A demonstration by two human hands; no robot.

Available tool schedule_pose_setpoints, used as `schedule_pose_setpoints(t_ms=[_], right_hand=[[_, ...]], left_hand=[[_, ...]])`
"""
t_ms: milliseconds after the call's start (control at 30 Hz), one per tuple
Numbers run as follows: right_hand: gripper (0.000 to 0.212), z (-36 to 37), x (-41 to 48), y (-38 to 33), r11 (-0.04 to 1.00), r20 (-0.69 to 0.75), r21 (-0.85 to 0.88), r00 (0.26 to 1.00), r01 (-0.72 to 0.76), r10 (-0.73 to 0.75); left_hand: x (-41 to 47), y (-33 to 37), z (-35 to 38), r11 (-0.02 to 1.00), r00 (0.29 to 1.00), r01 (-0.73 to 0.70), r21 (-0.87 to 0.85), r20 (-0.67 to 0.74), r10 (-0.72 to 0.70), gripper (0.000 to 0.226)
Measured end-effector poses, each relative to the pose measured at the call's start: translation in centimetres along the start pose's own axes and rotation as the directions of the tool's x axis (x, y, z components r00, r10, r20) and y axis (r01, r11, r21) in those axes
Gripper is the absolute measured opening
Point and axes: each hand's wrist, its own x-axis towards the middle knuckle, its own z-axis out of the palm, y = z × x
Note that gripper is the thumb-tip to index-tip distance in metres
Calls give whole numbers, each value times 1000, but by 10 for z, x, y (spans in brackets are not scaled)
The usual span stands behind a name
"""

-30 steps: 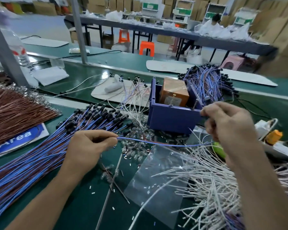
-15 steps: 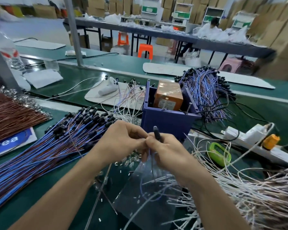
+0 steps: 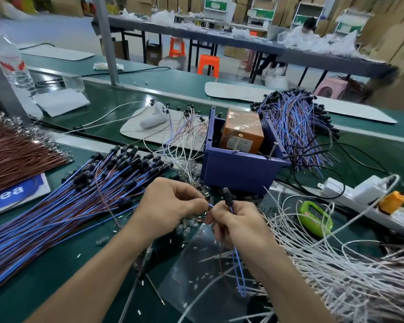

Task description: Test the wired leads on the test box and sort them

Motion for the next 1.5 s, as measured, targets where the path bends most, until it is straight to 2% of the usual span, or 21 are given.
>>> schedule_pose_setpoints(t_ms=[133,267,333,400,467,500,600,667,700,767,833,933,1033,1200,1300,1367,1500], right_hand=[[43,3,0,-3,996,11,88,1000,-19,18],[45,4,-2,-5,988,24,151,1000,-18,15],[45,2,-3,-6,987,14,159,1000,-14,12],[45,-2,-4,-7,983,-21,185,1000,-15,19],[45,-6,-4,-9,969,-56,246,998,-12,27],[46,-8,-5,-10,963,-69,270,997,-7,27],[42,-6,-6,-14,948,-74,317,997,13,11],[38,-2,-7,-15,929,-68,369,998,30,-5],[36,-1,-7,-15,915,-72,402,997,29,0],[33,0,-8,-16,905,-66,425,998,15,15],[28,1,-10,-16,917,-45,399,999,-1,21],[27,2,-11,-15,921,-19,389,1000,-9,18],[31,3,-10,-15,930,7,367,1000,6,-9],[36,3,-11,-15,957,5,282,997,68,-72],[36,5,-11,-15,974,-19,211,997,81,-78],[37,6,-10,-15,970,-39,223,996,93,-86],[40,4,-9,-15,953,-123,271,987,137,-107]], left_hand=[[2,0,0,984,1000,4,-178,-3,-5,7],[1,1,6,980,998,-24,-199,-66,11,7],[1,3,3,975,992,-42,-216,-126,14,11],[2,2,-10,958,971,-30,-285,-234,-40,17],[4,-1,-20,977,944,-33,-210,-327,-38,8],[4,-2,-21,994,936,-43,-101,-352,4,10],[-4,4,-7,971,924,-125,205,-333,189,19],[-10,8,6,951,924,-179,252,-290,251,18],[-12,10,12,963,936,-177,204,-268,229,18],[-15,15,22,990,973,-126,-62,-201,112,16],[-18,20,30,949,994,-54,-311,-112,20,13],[-18,21,31,890,997,18,-456,-63,-52,9],[-16,17,28,862,995,42,-504,-60,-84,29],[-13,18,27,853,971,12,-521,-197,-133,32],[-12,16,27,866,962,-27,-499,-249,-113,32],[-13,16,29,869,971,-32,-493,-222,-90,35],[-18,17,33,878,997,-2,-479,-74,-38,35]])
